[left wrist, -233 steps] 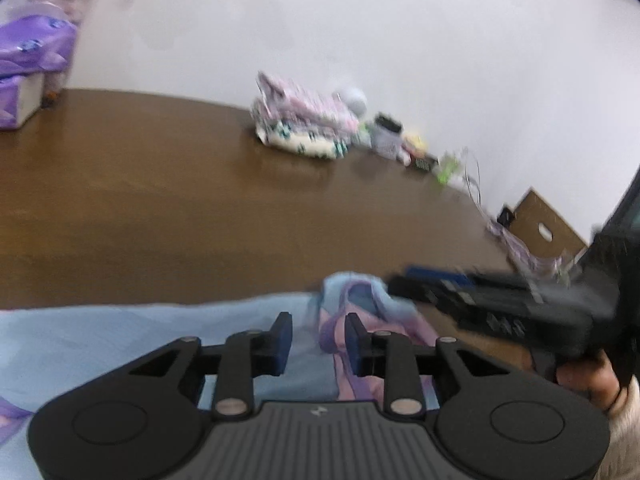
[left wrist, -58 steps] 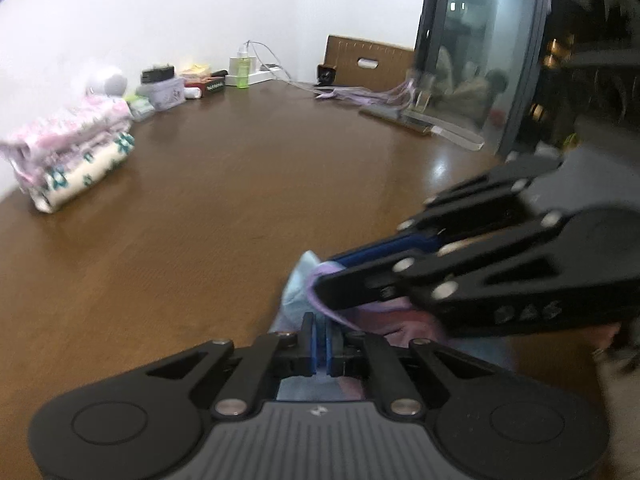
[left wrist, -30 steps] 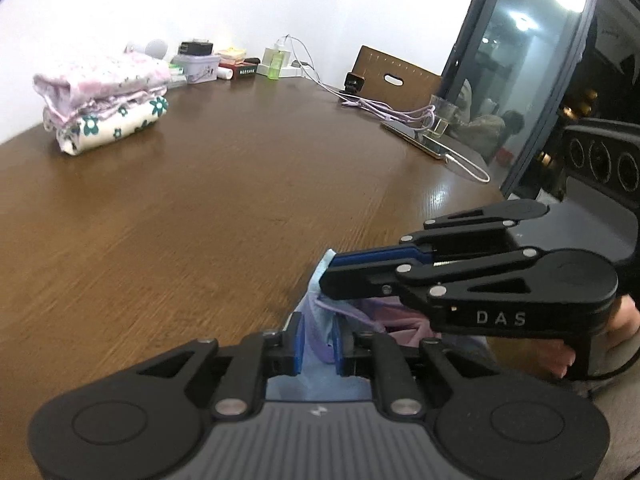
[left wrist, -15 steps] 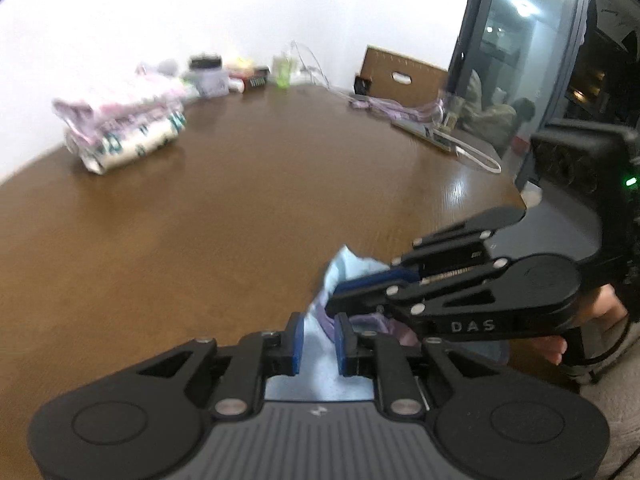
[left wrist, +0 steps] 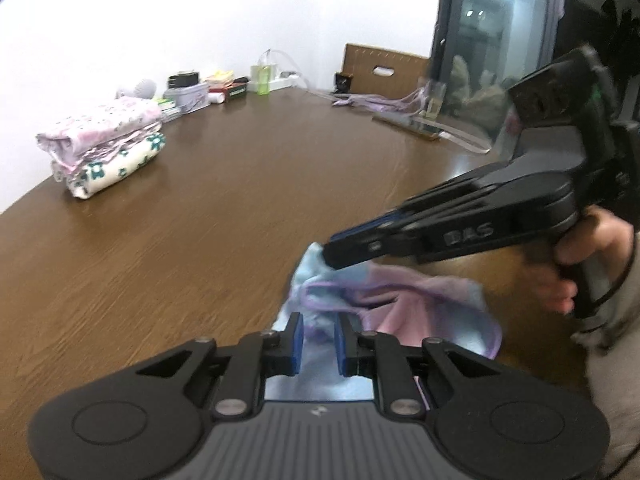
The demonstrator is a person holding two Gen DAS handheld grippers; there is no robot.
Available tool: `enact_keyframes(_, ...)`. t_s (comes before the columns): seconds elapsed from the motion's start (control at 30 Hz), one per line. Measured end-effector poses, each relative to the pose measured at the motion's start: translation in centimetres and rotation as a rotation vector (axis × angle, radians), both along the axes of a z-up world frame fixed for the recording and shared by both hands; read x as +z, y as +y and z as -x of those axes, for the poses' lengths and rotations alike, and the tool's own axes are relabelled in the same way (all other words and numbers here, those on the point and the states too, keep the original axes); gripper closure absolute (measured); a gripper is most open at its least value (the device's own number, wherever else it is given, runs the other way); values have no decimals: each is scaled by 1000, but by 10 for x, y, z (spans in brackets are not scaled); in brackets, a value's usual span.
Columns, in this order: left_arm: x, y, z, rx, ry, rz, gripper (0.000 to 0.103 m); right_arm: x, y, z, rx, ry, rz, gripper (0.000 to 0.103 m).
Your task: Fold clothes
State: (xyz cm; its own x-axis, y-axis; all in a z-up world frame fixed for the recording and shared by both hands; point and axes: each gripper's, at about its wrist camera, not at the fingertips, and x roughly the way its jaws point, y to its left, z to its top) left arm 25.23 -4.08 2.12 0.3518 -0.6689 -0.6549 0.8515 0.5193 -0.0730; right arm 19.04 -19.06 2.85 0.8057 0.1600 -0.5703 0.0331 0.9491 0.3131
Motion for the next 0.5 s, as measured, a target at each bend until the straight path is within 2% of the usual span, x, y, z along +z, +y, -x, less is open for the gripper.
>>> enact_keyframes(0.07,0,2,-2,18,-7,-2,89,-2,-3,3,-3,5,-3,93)
enact_keyframes(0.17,13,11,-3,9,23,91,86,-4,-6,9,-5,3,-2,91)
enact_keyframes(0.23,17,5,-2,-24,57,106,85,-5,-9,13,-9,-2,-8,91)
enact_keyframes(0.33,11,-18,8,-36,20,-11,85,-1,-8,21,2,-14,-4,91)
enact_keyframes(0.43,5,-27,7,7,20,-79,96,4,-4,31,28,-26,15,91)
enact_keyframes(0.5,6,-26,6,46,9,-88,96,6,-1,38,48,-33,28,91)
